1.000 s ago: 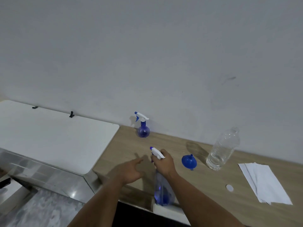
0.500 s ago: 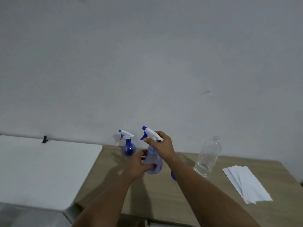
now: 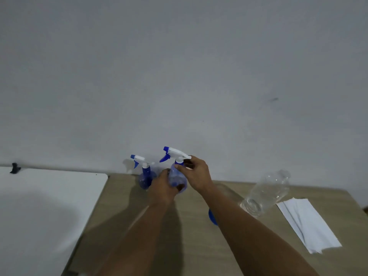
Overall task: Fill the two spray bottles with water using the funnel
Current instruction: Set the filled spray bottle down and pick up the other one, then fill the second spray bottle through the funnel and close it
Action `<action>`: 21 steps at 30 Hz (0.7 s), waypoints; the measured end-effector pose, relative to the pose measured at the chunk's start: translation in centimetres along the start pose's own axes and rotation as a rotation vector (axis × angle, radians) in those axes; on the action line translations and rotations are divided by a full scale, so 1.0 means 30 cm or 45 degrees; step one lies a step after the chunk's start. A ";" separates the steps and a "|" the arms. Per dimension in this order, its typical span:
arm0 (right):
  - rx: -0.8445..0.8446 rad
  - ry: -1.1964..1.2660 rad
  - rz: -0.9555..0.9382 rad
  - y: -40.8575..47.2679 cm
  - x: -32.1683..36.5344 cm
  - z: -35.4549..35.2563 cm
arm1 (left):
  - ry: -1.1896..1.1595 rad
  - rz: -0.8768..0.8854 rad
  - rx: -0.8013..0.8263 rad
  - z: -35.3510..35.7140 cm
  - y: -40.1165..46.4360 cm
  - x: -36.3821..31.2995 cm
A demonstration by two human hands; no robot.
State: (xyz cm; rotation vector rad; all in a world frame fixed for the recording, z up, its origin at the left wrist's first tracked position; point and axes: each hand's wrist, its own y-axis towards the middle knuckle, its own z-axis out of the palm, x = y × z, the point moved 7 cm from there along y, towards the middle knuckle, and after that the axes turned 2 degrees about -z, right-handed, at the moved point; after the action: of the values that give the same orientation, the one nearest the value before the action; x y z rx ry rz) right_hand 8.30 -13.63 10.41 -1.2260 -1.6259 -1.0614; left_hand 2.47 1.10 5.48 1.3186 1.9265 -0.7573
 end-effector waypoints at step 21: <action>-0.291 -0.148 0.374 -0.089 -0.260 0.119 | 0.331 -0.168 -0.015 0.005 0.019 0.221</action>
State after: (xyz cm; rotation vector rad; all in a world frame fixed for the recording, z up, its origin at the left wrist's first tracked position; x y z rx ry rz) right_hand 6.75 -12.92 1.60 -1.6483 -1.3797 -1.0229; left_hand 1.32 4.84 0.10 1.3473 2.2379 -0.6626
